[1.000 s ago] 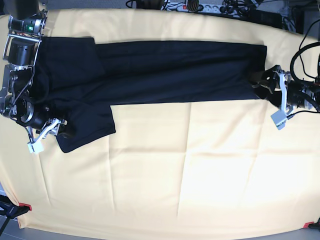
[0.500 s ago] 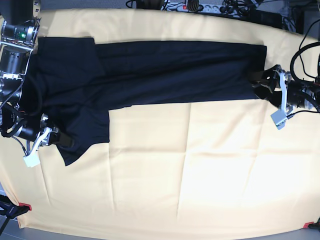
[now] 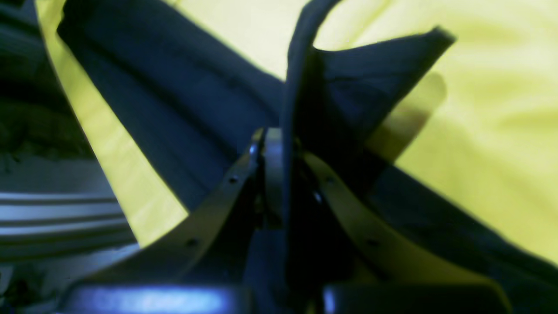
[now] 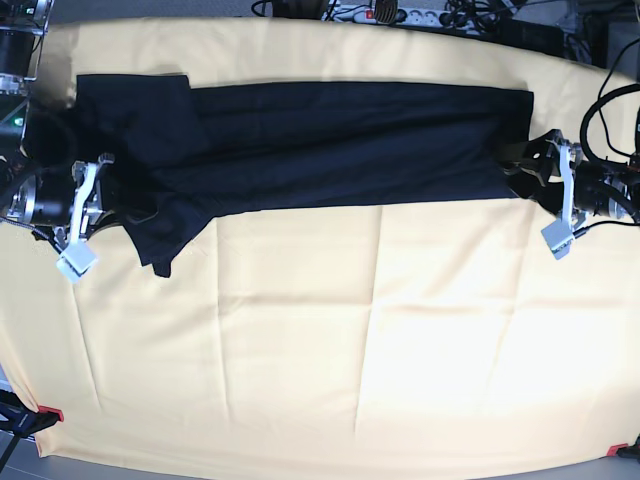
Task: Fold the T-shirt properly
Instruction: 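Release the right gripper and regrasp the shirt end near the collar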
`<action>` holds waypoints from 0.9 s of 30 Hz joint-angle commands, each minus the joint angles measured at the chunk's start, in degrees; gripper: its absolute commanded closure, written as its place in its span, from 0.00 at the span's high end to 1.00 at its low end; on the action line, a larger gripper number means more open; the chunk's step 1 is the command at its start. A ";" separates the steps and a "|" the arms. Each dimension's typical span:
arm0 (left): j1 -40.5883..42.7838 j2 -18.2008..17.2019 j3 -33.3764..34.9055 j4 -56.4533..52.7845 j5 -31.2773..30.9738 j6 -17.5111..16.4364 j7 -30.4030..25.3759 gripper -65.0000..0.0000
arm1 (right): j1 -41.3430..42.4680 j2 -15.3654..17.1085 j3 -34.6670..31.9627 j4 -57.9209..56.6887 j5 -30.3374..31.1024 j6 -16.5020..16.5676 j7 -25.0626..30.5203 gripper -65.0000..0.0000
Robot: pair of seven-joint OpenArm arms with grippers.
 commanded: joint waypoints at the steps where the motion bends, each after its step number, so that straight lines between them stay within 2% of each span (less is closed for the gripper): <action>1: -0.81 -1.55 -0.81 0.57 -0.99 -0.17 0.01 0.61 | -0.46 1.16 0.44 2.12 1.63 0.25 0.84 0.00; 5: -0.81 -1.57 -0.81 0.57 -0.99 -0.17 0.01 0.61 | -5.25 1.33 0.44 7.10 1.63 0.25 0.84 0.00; 11: -0.81 -1.55 -0.81 0.57 -0.99 -0.17 0.01 0.61 | -11.02 4.09 0.44 12.33 1.63 0.25 0.84 0.00; 20: -0.81 -1.57 -0.81 0.57 -0.99 -0.15 0.01 0.61 | -15.76 5.81 0.44 13.20 1.63 0.25 0.84 0.00; 27: -0.83 -1.57 -0.81 0.57 -0.99 -0.17 0.01 0.61 | -17.66 8.81 0.44 13.16 1.63 0.25 0.84 0.00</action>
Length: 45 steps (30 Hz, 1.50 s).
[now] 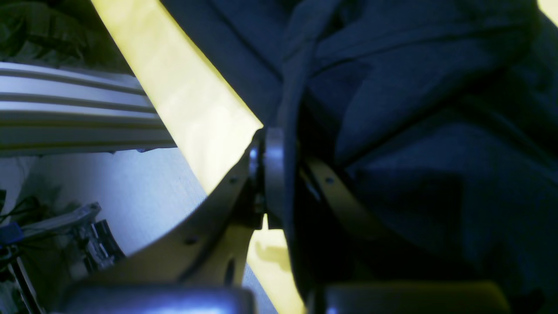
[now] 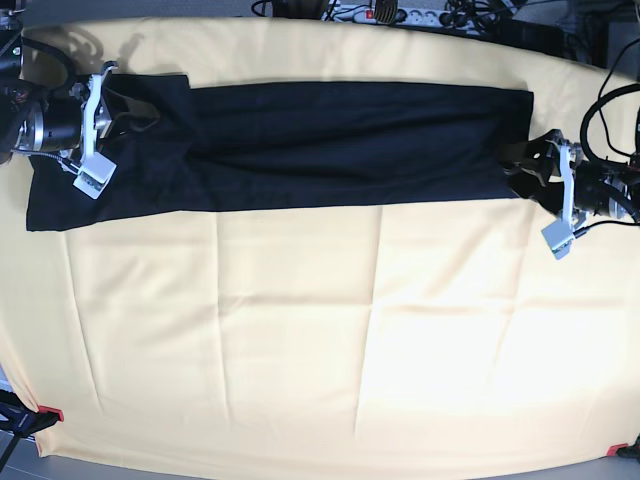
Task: Fold the T-shirt properly
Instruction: 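Release the right gripper and regrasp the shirt end near the collar, then open both grippers and release the folded shirt strip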
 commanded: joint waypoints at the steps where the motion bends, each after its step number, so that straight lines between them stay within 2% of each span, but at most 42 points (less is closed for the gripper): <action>1: -0.83 -1.60 -0.81 0.57 -0.97 -0.20 0.01 0.61 | 0.61 1.81 0.55 0.87 1.39 0.25 0.71 0.00; 3: -0.83 -1.60 -0.81 0.57 -0.97 -0.20 0.01 0.61 | 0.61 2.67 0.55 0.87 1.07 0.25 0.71 0.00; 9: -1.05 -1.95 -0.81 0.57 -0.97 -0.20 0.01 0.61 | -0.74 3.02 0.55 0.85 -5.35 0.25 0.71 0.00; 18: -1.14 -5.35 -0.81 0.57 -0.97 -0.20 0.01 0.61 | -3.63 2.97 0.55 0.85 -20.81 0.25 1.25 0.00; 22: -1.16 -5.99 -0.81 0.57 -0.97 -0.17 0.01 0.61 | -3.63 2.95 0.55 0.85 -21.16 0.25 2.08 0.00; 26: -1.14 -7.04 -0.81 0.57 -0.97 -0.20 0.01 0.61 | -3.63 2.86 0.55 0.85 -24.11 0.25 2.10 0.00; 27: -1.14 -7.34 -0.81 0.57 -0.97 -0.20 0.01 0.61 | -3.61 2.84 0.55 0.85 -23.80 0.25 2.14 0.01; 28: -1.16 -7.63 -0.81 0.57 -0.97 -0.20 0.01 0.61 | -3.61 2.84 0.55 0.85 -23.43 0.25 2.62 0.11; 31: -1.16 -8.57 -0.81 0.57 -0.97 -0.17 0.01 0.61 | -3.30 2.86 0.55 0.85 -23.71 0.25 4.68 0.47; 32: -1.16 -8.96 -0.81 0.57 -0.97 -0.20 0.01 0.61 | -3.19 2.89 0.57 0.87 -23.65 0.25 4.83 0.54; 38: -1.14 -10.80 -1.40 0.57 -0.97 -0.59 0.01 0.61 | -1.03 2.86 2.91 0.87 -23.71 0.25 8.90 0.55; 42: -1.16 -11.23 -2.93 0.57 0.66 -1.46 0.01 0.61 | -0.31 2.84 8.00 0.87 -23.65 -4.74 12.63 0.55; 45: -1.14 -11.21 -5.25 0.57 0.59 -1.42 0.01 0.61 | -0.31 2.45 12.31 0.87 -23.52 -5.25 14.14 0.55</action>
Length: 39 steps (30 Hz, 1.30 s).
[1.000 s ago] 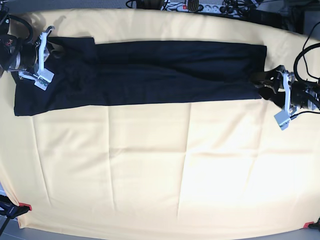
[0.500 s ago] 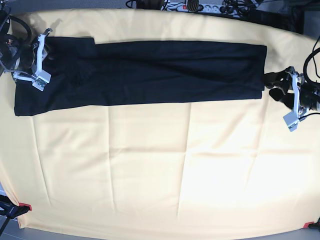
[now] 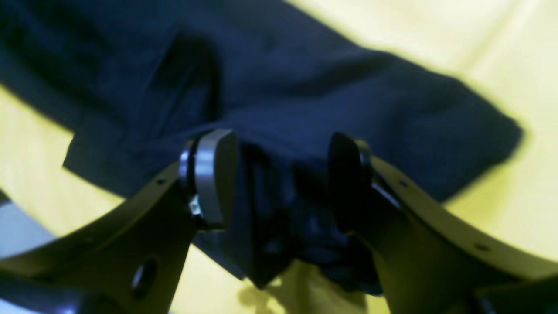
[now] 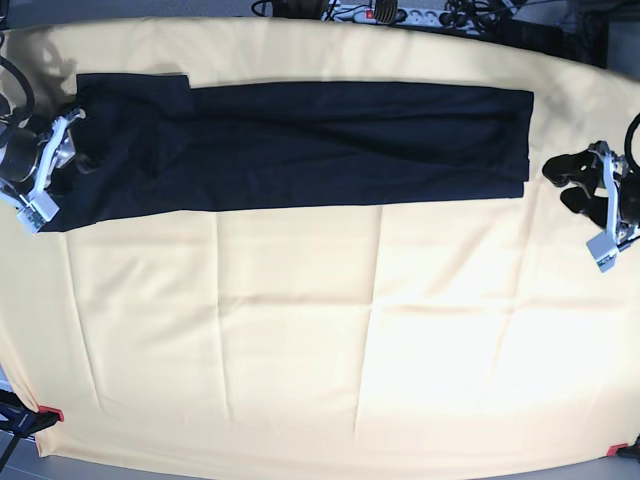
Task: Fold the T-shirt properly
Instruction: 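Open both grippers and release the folded shirt strip, then grasp the strip end with the left gripper and drag it toward the middle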
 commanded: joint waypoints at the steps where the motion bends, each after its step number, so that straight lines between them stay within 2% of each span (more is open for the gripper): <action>1: -0.96 -1.88 -2.01 0.57 -0.90 -0.15 -0.01 0.61 | 0.48 1.09 1.97 0.72 0.61 -0.02 1.05 0.55; 5: -0.92 -1.42 -6.54 0.57 -0.90 1.51 -0.01 0.61 | 0.46 0.26 6.93 0.72 0.59 -0.07 1.01 0.55; 8: -0.42 0.66 -10.75 0.55 -0.85 2.03 -0.01 0.61 | 0.46 -0.66 10.34 0.72 0.33 -0.57 1.05 0.55; 15: 7.41 11.41 -26.34 0.55 0.48 2.84 -0.01 0.61 | 0.46 -4.37 19.37 0.72 -1.53 -1.36 1.01 0.55; 19: 13.66 16.74 -35.93 0.57 4.02 3.10 -0.01 0.61 | 0.46 -5.09 23.43 0.72 -1.51 -1.36 1.03 0.55; 23: 18.97 20.74 -43.43 0.57 9.77 5.53 -0.57 0.61 | 0.48 -5.09 25.31 0.72 -1.49 -1.38 1.03 0.55; 27: 23.56 24.06 -45.16 0.57 13.44 6.43 -2.51 0.61 | 0.48 -5.09 25.31 0.70 -1.31 -1.42 1.07 0.55; 34: 24.61 28.59 -45.16 0.57 12.83 6.56 -3.32 0.61 | 0.48 -5.09 25.31 0.72 -1.29 -1.33 1.05 0.55; 39: 24.57 30.21 -45.16 0.57 10.25 6.49 -3.32 0.61 | 0.46 -5.09 25.31 0.72 -1.29 -1.40 1.05 0.55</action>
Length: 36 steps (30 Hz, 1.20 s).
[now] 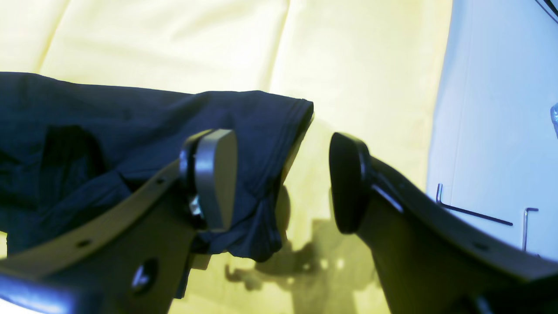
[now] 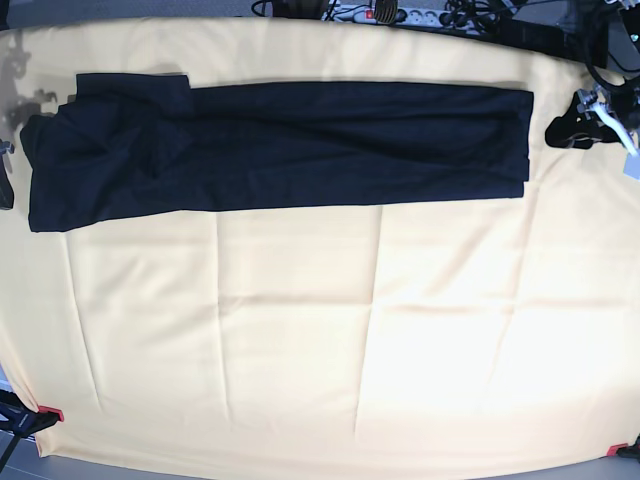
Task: Fold the T-shirt properly
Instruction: 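Grasp the strip end with the left gripper and drag it toward the middle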
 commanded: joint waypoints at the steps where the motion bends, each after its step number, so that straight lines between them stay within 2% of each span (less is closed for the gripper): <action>1: -0.24 -1.03 -0.61 0.74 -1.92 -0.26 -0.70 0.61 | 0.31 1.44 0.66 0.72 0.66 -0.24 1.16 0.55; 9: -1.29 0.15 2.95 0.74 -2.23 -0.42 -0.96 0.61 | 0.33 1.44 0.66 0.72 0.85 -0.22 1.16 0.55; 14: -2.62 2.25 4.61 0.74 -1.86 -0.42 -1.09 0.61 | 0.33 1.44 0.66 0.72 0.85 -0.26 1.16 0.55; 28: -2.80 7.85 14.51 0.74 -1.97 -0.42 -1.11 0.61 | 0.31 1.44 0.66 0.72 0.83 -0.44 1.14 0.55; 31: -3.28 8.48 14.64 0.74 -2.10 -1.60 -1.11 0.61 | 0.31 1.44 0.66 0.72 0.81 -0.46 1.11 0.55; 33: -4.17 8.48 14.60 0.74 -1.79 -2.21 -1.11 0.54 | 0.31 1.44 0.66 0.72 0.83 -0.44 1.14 0.55; 34: -4.90 8.48 14.53 0.74 -1.18 -2.19 -1.14 0.45 | 0.31 1.44 0.66 0.72 0.81 -0.44 1.11 0.55; 35: -5.70 8.48 14.47 0.74 0.20 -2.19 -1.16 0.33 | 0.31 1.44 0.66 0.72 0.83 -0.44 1.11 0.55; 36: -6.62 8.48 14.40 0.74 1.92 -2.14 -1.20 0.16 | 0.31 1.44 0.66 0.72 0.81 -0.44 1.07 0.55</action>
